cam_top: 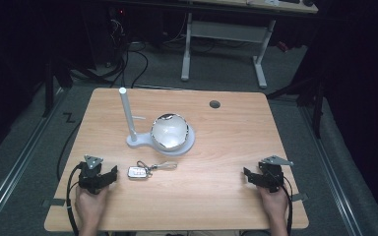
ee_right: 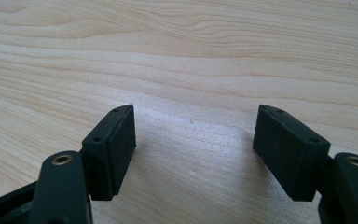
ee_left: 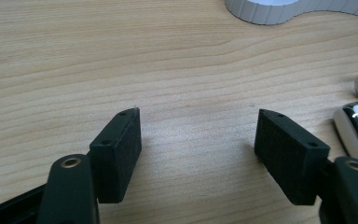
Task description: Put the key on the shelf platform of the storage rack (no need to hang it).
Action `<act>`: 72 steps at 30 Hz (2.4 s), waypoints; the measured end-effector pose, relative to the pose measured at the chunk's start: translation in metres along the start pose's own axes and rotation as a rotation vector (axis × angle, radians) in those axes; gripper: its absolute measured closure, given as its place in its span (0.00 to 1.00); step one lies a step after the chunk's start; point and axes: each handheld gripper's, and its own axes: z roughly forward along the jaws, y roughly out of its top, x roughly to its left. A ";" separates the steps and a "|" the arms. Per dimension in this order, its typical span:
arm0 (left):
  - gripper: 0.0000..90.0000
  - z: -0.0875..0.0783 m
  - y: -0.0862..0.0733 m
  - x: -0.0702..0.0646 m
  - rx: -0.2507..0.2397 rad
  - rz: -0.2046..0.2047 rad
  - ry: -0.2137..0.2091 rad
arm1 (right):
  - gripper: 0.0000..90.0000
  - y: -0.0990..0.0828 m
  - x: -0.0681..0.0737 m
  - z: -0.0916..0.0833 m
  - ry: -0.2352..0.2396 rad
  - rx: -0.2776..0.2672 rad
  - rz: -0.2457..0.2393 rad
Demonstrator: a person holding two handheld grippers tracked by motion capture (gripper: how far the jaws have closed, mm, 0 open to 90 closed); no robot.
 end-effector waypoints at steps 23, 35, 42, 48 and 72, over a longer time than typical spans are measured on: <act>0.26 0.001 0.001 -0.001 0.012 0.025 -0.034 | 0.34 0.000 -0.001 0.000 0.004 -0.001 0.008; 0.24 -0.002 0.000 0.005 0.022 0.037 -0.080 | 0.34 0.000 -0.001 0.000 0.004 -0.001 0.008; 0.26 -0.004 0.000 0.009 0.016 0.018 -0.097 | 0.34 0.000 -0.001 0.000 0.004 -0.001 0.008; 0.23 -0.008 0.005 0.009 -0.001 0.006 -0.132 | 0.34 0.000 -0.001 0.000 0.005 -0.001 0.008; 0.17 -0.021 0.014 -0.025 -0.002 0.115 -0.251 | 0.34 0.000 -0.001 0.000 0.004 -0.001 0.008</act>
